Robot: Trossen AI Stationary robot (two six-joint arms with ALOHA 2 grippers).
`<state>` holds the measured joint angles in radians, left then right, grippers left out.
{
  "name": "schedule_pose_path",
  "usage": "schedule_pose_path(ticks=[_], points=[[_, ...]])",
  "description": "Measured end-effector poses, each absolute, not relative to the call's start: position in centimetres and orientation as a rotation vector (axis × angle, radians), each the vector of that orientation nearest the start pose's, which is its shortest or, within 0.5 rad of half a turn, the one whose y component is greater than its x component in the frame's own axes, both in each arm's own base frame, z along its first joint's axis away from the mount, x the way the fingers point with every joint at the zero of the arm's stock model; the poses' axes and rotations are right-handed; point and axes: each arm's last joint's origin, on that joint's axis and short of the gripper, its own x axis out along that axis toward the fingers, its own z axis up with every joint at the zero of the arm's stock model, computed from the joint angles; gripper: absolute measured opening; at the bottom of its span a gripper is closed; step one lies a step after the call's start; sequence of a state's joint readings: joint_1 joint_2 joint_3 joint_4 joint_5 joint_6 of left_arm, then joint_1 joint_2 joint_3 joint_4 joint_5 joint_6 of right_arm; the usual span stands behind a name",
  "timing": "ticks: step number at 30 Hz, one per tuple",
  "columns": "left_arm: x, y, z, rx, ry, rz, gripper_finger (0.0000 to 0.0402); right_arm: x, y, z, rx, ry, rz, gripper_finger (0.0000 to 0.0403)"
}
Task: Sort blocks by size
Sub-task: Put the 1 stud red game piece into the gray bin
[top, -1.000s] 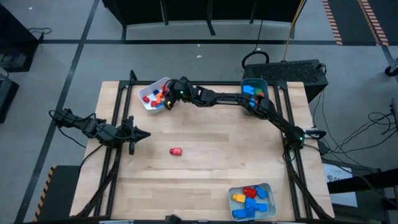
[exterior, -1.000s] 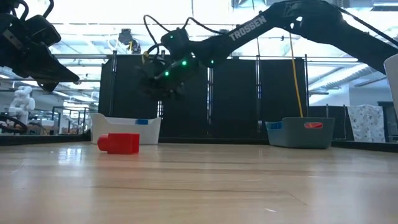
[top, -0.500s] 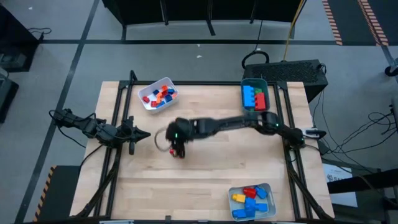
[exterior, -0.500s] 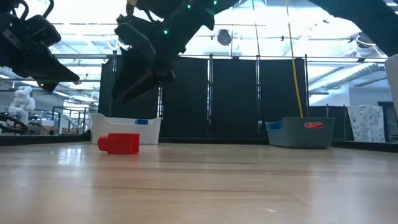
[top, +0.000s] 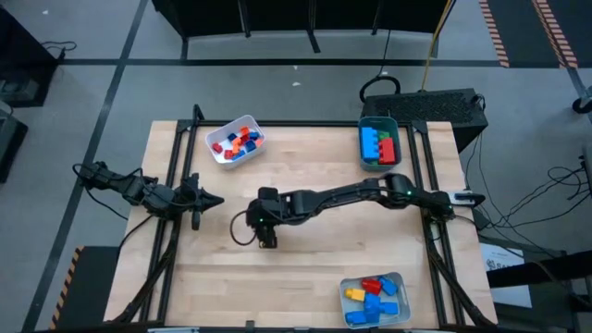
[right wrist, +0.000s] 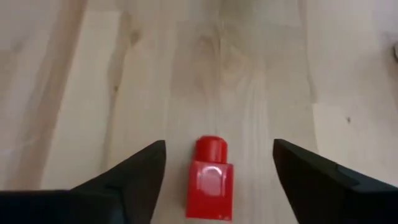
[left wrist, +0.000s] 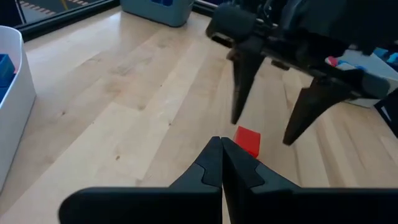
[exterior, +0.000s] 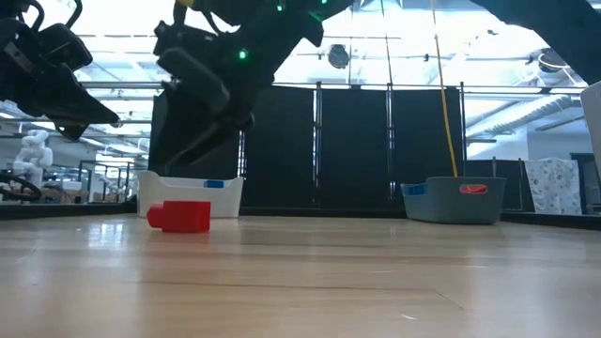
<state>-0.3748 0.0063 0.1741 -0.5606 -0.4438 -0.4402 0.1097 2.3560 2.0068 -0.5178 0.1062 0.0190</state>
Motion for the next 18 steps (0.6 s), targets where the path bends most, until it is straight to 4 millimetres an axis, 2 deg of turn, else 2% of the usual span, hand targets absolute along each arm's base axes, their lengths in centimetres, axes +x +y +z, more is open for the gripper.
schedule_pose_path(ticks=[4,9,14,18], points=[[7.4,-1.6,16.9,-0.279,0.34,0.145,0.0002,52.1,5.1,17.1,-0.055,0.89,-0.021,0.031],[7.3,-1.6,16.9,-0.277,0.345,0.145,0.0002,52.2,5.1,15.2,-0.021,0.939,-0.042,0.0312],[7.3,-1.6,16.9,-0.276,0.345,0.145,0.0002,52.0,4.7,14.8,-0.014,0.979,-0.055,0.0288],[7.3,-1.6,16.9,-0.276,0.344,0.145,0.0002,51.9,4.1,14.7,-0.01,0.994,-0.068,0.0247]])
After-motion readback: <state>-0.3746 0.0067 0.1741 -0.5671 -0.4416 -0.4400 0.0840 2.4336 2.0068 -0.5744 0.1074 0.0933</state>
